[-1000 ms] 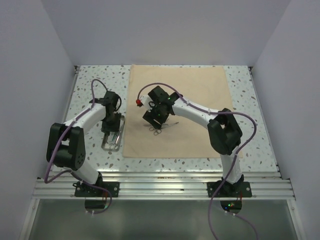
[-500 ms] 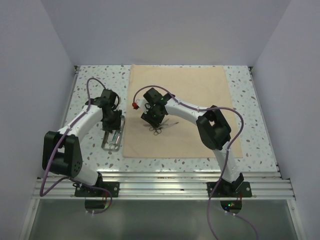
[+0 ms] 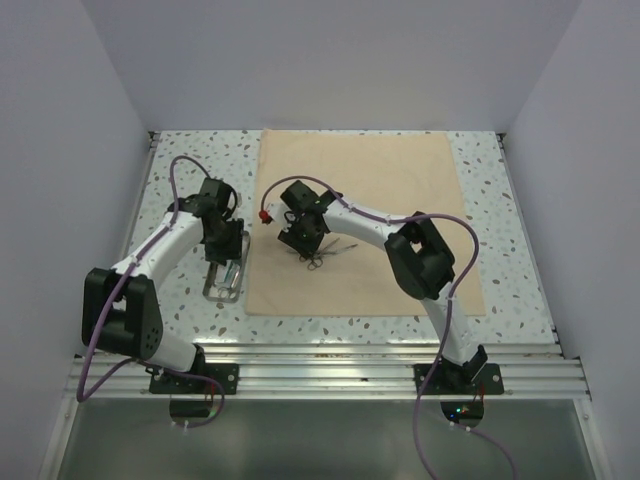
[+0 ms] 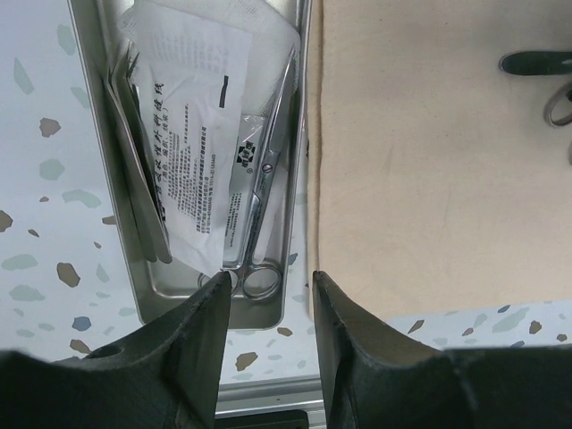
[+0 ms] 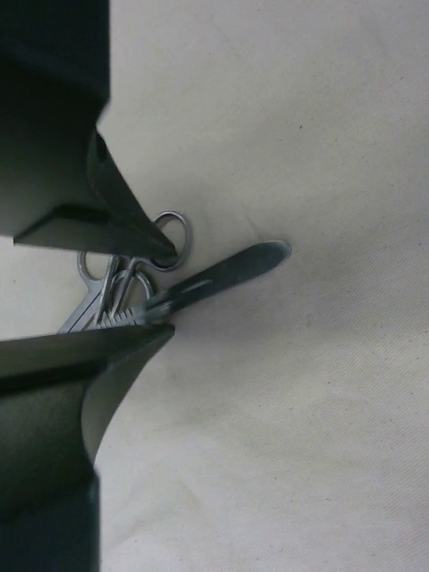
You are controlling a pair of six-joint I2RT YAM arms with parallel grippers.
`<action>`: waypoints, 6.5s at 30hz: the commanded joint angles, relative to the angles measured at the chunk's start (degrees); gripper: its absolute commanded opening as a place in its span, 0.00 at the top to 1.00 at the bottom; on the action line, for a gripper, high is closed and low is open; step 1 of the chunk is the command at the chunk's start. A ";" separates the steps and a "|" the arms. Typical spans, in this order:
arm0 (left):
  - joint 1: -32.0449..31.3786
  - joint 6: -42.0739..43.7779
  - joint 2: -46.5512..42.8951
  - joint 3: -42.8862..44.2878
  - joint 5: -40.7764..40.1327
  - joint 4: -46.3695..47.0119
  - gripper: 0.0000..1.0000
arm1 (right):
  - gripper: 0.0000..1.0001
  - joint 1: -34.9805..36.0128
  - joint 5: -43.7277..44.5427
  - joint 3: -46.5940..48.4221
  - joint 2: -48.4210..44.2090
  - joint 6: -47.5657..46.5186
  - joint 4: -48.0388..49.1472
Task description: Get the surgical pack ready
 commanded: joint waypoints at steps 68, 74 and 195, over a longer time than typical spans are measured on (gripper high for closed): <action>-1.22 -18.96 -3.17 -4.18 27.98 30.00 1.00 | 0.72 -0.06 4.87 2.22 -14.30 69.37 5.35; -1.13 -8.32 -2.90 2.15 7.43 10.41 1.00 | 0.28 -2.16 13.22 5.83 -12.80 72.52 -6.34; -7.63 -18.51 12.74 -0.83 43.96 43.61 0.60 | 1.00 -8.41 -0.39 0.73 -14.74 70.86 1.82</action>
